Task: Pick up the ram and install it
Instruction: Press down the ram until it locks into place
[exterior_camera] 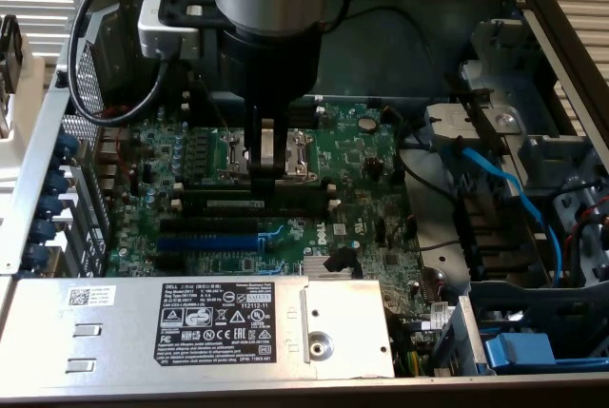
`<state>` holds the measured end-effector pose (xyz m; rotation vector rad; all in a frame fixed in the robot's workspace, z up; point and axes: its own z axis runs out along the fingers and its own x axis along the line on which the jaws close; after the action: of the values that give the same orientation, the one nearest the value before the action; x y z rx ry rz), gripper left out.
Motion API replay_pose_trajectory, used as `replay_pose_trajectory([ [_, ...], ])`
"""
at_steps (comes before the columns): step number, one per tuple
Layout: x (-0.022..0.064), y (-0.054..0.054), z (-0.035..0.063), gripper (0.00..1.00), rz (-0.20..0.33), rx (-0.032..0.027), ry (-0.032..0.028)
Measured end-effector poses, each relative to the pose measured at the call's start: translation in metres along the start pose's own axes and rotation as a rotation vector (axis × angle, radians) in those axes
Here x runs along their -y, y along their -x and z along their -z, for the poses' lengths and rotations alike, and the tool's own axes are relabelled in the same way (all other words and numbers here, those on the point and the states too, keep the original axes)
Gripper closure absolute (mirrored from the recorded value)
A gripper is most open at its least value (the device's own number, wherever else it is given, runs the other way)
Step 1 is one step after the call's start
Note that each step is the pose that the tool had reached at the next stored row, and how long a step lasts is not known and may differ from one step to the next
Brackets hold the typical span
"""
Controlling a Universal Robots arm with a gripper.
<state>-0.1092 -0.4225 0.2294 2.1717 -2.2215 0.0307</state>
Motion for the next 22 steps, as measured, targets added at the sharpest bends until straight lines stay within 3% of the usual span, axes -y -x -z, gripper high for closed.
replay_pose_trajectory([
  [22,0.0000,0.0002,-0.0031,0.90,0.000,0.0003,-0.0001],
])
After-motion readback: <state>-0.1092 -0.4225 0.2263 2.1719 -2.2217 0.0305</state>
